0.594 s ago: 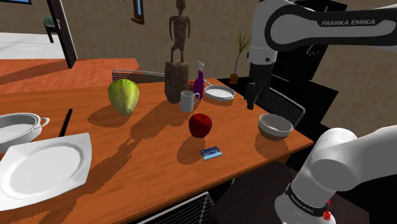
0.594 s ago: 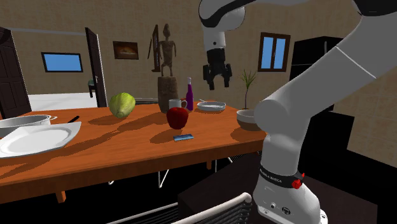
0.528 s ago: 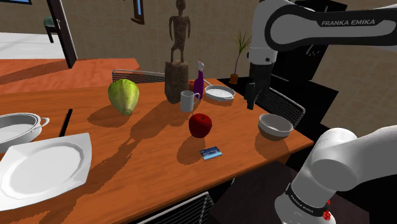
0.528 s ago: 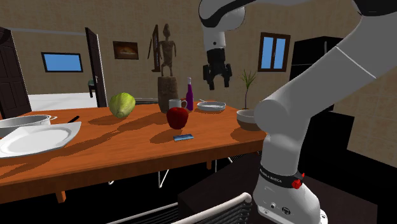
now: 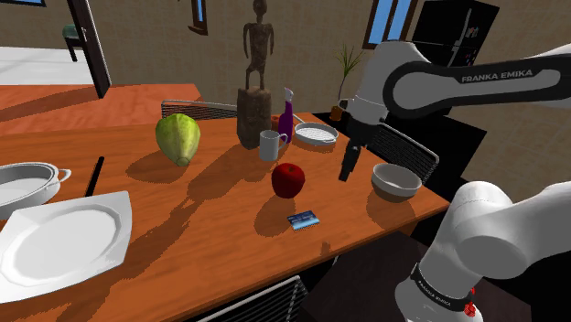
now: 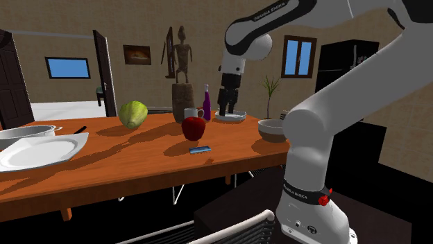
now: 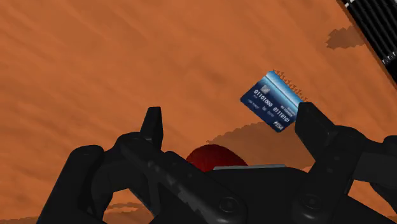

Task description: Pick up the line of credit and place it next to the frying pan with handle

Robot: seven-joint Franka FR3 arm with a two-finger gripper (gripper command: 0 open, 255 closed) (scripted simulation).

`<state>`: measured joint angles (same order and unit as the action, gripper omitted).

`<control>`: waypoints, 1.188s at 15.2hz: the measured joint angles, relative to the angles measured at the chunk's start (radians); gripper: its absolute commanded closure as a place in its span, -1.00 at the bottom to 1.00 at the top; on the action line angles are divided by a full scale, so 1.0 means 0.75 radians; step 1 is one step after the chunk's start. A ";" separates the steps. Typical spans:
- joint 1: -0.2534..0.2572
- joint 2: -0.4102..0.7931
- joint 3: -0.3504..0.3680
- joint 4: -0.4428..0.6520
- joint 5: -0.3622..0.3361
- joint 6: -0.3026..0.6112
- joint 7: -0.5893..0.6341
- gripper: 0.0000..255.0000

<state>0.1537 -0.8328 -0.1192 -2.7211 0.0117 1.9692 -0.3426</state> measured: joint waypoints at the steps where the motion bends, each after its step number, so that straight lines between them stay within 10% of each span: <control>1: 0.041 0.012 -0.034 -0.045 0.017 0.094 -0.081 -1.00; 7: 0.342 0.062 -0.302 -0.241 0.144 0.554 -0.638 -1.00; 11: 0.665 0.141 -0.565 -0.312 0.274 0.838 -1.067 -1.00; 18: 0.965 0.247 -0.730 -0.299 0.400 1.144 -1.248 -1.00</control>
<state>0.8773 -0.6472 -0.6670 -2.9450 0.3121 2.8270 -1.2787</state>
